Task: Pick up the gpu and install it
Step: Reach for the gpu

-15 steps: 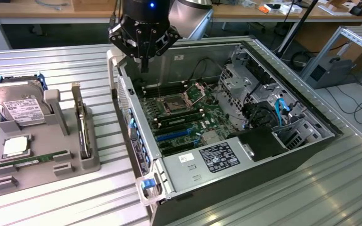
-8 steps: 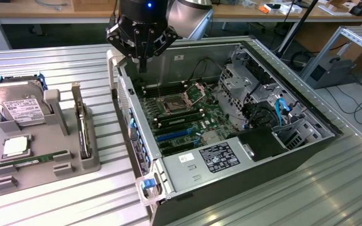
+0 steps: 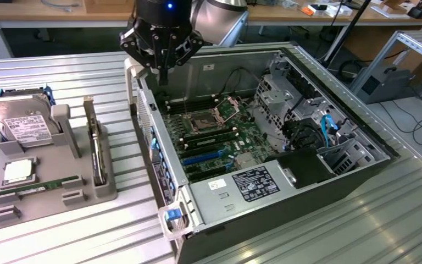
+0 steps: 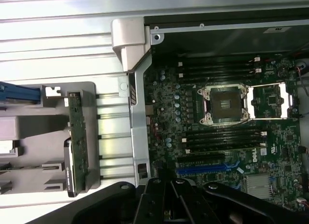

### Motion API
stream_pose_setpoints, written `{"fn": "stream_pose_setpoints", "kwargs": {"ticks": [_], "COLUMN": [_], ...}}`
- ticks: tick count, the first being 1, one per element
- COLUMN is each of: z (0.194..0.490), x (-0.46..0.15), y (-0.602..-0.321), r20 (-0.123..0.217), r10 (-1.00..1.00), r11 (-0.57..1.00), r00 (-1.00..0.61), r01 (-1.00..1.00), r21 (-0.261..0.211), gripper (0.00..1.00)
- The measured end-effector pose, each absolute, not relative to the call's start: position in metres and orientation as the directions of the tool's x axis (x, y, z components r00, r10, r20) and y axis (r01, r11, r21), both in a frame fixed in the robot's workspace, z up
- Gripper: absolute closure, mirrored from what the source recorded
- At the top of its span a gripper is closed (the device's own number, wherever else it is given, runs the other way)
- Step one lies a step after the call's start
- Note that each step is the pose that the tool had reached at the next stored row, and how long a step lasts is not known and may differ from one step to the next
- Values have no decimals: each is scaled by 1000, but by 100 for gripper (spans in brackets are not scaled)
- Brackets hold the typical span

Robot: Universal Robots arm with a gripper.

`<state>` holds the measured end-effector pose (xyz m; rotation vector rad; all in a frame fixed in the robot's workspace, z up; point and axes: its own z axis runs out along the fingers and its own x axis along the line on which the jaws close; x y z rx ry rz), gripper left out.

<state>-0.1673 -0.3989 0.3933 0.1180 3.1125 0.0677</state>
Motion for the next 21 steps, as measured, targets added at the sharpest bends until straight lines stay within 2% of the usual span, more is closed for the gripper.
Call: {"fn": "stream_pose_setpoints", "kwargs": {"ticks": [21], "z": [393], "x": [-181], "y": [-399], "r20": [-24], "r10": [76], "r11": [996], "r00": [-997], "r01": [75], "r21": [44], "gripper": [89]}}
